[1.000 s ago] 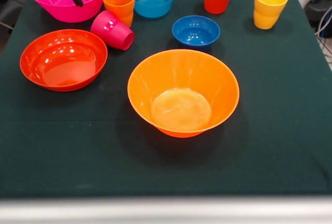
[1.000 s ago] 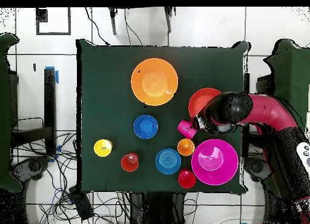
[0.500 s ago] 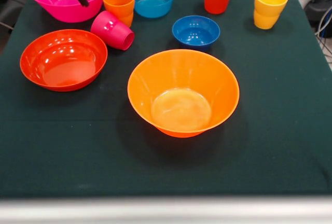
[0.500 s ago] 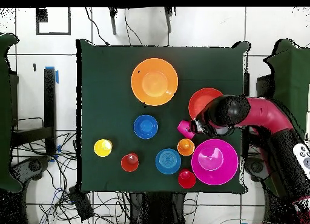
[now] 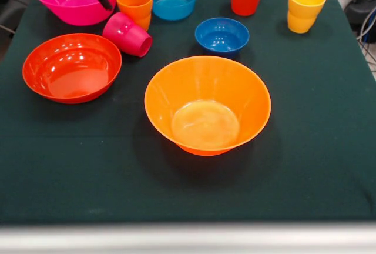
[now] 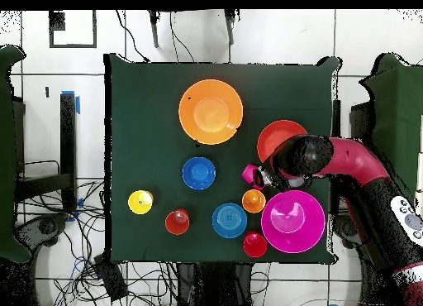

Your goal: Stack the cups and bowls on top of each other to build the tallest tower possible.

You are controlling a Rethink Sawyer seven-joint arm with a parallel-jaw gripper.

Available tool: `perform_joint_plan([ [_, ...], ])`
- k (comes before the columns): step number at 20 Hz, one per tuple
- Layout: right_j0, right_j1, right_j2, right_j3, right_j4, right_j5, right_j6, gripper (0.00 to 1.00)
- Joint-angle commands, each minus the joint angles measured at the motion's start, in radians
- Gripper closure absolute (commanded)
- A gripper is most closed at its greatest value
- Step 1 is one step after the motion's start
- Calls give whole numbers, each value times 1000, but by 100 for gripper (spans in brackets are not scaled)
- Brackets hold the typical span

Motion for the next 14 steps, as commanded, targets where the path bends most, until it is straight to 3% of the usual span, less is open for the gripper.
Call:
perform_joint_plan([
  [1,20,65,-45,24,-82,-75,-174,0],
  [14,28,62,-33,-7,-160,-92,-230,0],
])
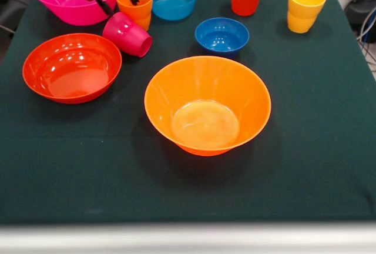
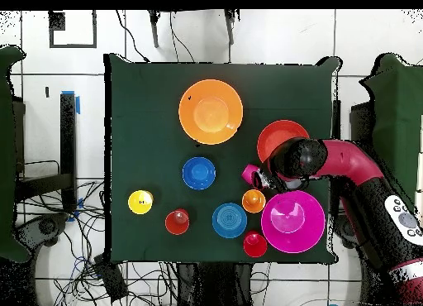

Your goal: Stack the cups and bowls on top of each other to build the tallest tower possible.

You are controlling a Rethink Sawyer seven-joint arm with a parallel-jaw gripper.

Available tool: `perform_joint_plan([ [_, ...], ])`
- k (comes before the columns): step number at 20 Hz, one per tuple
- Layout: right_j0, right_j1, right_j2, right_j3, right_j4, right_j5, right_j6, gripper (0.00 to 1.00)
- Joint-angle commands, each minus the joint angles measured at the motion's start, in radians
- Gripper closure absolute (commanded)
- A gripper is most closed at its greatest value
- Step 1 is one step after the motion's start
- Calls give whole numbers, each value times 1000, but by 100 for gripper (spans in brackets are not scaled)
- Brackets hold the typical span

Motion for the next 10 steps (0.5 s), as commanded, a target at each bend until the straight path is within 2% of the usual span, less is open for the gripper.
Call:
perform_joint_plan([
  [1,27,40,-32,-9,-103,-73,-231,0],
  [10,30,49,-15,-30,-124,-72,-268,0],
])
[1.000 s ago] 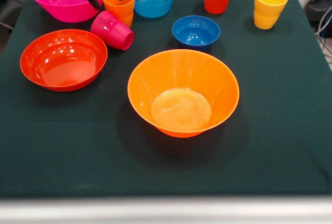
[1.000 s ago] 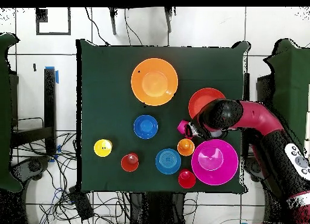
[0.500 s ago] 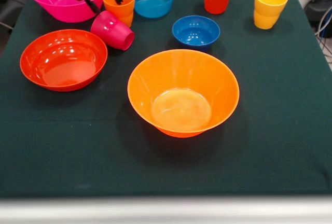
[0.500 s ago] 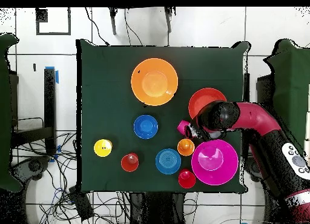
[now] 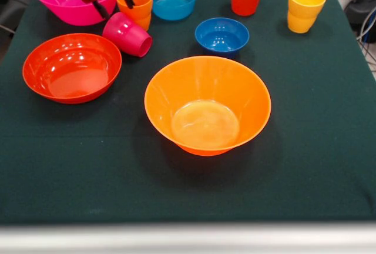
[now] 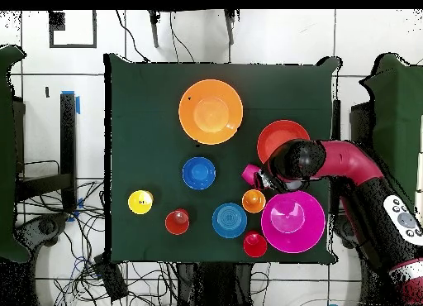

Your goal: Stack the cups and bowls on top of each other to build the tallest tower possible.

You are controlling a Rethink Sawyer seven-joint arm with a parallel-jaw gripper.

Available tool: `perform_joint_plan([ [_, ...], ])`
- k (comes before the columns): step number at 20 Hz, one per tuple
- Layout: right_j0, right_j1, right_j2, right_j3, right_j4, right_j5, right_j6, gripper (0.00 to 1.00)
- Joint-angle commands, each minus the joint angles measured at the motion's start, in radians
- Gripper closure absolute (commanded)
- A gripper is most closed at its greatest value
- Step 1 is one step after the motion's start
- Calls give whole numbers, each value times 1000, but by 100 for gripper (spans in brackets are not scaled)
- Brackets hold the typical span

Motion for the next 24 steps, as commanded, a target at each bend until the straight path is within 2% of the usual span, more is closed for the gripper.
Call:
perform_joint_plan([
  [1,28,56,-11,-29,-86,-70,-271,0],
  [8,19,94,18,-22,-62,-110,-283,0],
  [16,26,132,6,-64,-89,-138,-306,0],
  [24,39,125,11,-62,-96,-135,-304,0],
])
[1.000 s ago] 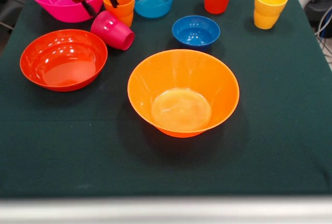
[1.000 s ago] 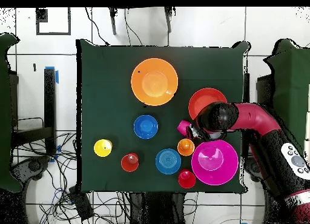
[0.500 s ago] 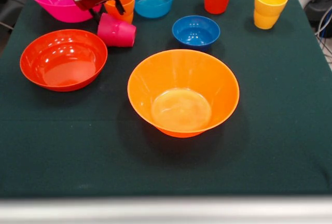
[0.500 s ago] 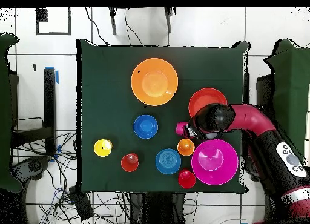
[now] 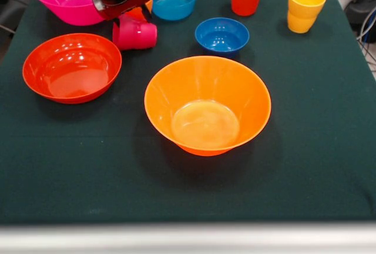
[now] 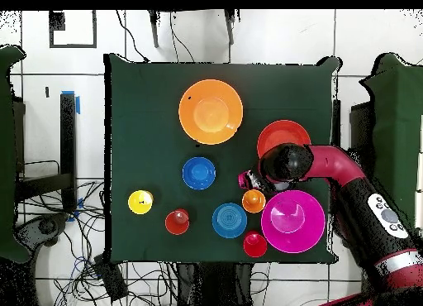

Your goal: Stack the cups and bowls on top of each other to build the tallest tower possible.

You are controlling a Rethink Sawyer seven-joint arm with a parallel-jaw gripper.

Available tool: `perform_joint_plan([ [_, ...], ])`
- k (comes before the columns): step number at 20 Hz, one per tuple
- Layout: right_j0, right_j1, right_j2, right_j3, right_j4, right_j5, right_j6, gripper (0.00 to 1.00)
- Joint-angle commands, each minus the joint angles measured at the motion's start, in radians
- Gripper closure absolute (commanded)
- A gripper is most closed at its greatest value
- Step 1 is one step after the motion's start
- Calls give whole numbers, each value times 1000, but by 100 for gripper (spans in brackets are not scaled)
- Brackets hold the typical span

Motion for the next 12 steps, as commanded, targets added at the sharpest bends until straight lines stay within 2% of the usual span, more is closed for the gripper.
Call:
perform_joint_plan([
  [1,36,33,13,-57,-87,-70,-303,100],
  [12,39,28,17,-53,-78,-57,-296,100],
])
